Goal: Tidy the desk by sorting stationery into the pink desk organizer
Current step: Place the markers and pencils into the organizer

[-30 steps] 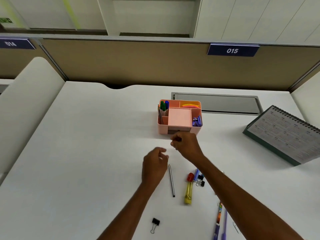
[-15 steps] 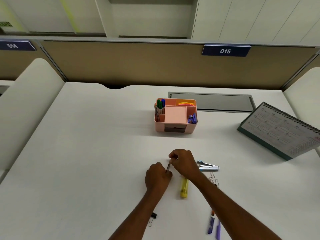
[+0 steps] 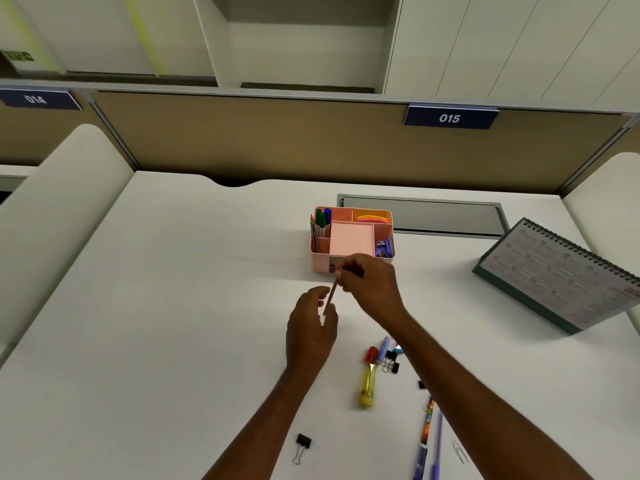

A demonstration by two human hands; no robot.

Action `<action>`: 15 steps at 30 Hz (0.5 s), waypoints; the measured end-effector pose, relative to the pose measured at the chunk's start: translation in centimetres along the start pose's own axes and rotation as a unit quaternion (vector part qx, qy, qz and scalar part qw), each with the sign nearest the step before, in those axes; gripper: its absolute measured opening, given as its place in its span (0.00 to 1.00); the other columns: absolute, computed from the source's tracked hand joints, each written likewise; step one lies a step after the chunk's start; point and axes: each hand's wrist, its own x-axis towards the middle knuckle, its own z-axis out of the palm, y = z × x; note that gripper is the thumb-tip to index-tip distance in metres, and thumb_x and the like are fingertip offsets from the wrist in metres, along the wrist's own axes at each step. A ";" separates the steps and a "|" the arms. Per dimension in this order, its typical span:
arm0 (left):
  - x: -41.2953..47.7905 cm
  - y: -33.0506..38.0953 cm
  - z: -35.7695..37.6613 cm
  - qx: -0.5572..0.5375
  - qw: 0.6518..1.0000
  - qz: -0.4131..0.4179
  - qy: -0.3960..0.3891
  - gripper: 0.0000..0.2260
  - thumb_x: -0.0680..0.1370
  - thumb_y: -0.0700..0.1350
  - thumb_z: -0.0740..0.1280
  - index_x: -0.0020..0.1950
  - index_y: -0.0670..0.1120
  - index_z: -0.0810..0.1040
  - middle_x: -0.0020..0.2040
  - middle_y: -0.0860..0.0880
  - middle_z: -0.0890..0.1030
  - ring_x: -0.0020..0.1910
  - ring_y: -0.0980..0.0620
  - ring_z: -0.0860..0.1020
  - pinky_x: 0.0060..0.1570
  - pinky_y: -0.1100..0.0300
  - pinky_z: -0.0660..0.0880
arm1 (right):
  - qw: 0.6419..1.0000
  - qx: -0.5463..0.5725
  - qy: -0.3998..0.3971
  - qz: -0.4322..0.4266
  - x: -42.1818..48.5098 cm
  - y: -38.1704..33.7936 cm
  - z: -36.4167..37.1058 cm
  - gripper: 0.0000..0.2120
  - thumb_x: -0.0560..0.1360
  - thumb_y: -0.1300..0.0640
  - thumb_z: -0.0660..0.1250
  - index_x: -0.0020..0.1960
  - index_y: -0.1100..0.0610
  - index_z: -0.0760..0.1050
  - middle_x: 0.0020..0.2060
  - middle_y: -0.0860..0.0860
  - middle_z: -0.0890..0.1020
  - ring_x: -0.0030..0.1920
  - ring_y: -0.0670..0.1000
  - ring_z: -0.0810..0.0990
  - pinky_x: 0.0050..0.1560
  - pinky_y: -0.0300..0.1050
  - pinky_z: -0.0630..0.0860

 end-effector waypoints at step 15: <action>6.8 -0.7 1.2 0.135 0.984 0.090 -0.077 0.34 0.80 0.52 0.70 0.82 0.50 0.59 0.81 0.52 0.60 0.81 0.51 0.58 0.75 0.53 0.62 | 0.983 -0.133 0.081 -0.096 9.7 -3.1 2.2 0.05 0.80 0.60 0.69 0.53 0.58 0.83 0.49 0.53 0.87 0.44 0.48 0.82 0.47 0.36 0.77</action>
